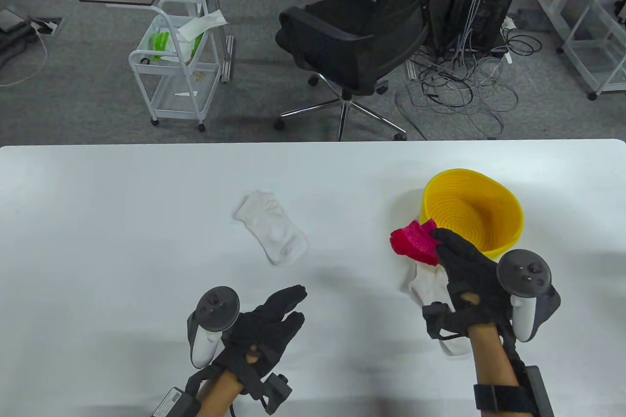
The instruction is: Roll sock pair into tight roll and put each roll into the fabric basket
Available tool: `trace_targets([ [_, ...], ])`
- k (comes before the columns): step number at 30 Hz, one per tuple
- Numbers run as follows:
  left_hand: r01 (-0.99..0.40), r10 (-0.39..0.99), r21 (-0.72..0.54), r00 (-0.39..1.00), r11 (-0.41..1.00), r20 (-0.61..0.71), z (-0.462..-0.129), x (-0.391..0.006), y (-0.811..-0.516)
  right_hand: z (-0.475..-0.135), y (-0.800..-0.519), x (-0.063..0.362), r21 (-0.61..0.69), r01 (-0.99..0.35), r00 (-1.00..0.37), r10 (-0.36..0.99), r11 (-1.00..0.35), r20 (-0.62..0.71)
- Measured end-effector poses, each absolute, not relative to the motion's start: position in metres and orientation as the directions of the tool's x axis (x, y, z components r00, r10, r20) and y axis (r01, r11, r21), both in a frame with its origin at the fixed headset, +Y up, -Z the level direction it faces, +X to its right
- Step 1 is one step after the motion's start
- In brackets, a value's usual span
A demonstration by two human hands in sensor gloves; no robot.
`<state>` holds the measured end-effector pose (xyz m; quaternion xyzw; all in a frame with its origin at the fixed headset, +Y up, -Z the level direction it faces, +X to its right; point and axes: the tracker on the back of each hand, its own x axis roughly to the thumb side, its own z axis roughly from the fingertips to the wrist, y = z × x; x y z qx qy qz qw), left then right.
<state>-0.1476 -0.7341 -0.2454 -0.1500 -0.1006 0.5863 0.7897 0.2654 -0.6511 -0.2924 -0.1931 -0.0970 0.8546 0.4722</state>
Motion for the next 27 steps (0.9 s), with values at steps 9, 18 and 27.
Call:
trace_targets([
  [9, -0.897, 0.955, -0.353, 0.296, 0.265, -0.035, -0.245, -0.149, -0.733, -0.331, -0.654, 0.287, -0.434, -0.573, -0.551, 0.719, -0.695, -0.424],
  [18, -0.896, 0.954, -0.357, 0.297, 0.263, -0.042, -0.246, -0.148, -0.733, -0.36, -0.677, 0.286, -0.385, -0.414, -0.617, 0.565, -0.825, -0.548],
  [27, -0.893, 0.952, -0.365, 0.302, 0.263, -0.054, -0.248, -0.147, -0.734, -0.377, -0.692, 0.288, -0.268, -0.394, -0.637, 0.472, -0.879, -0.609],
])
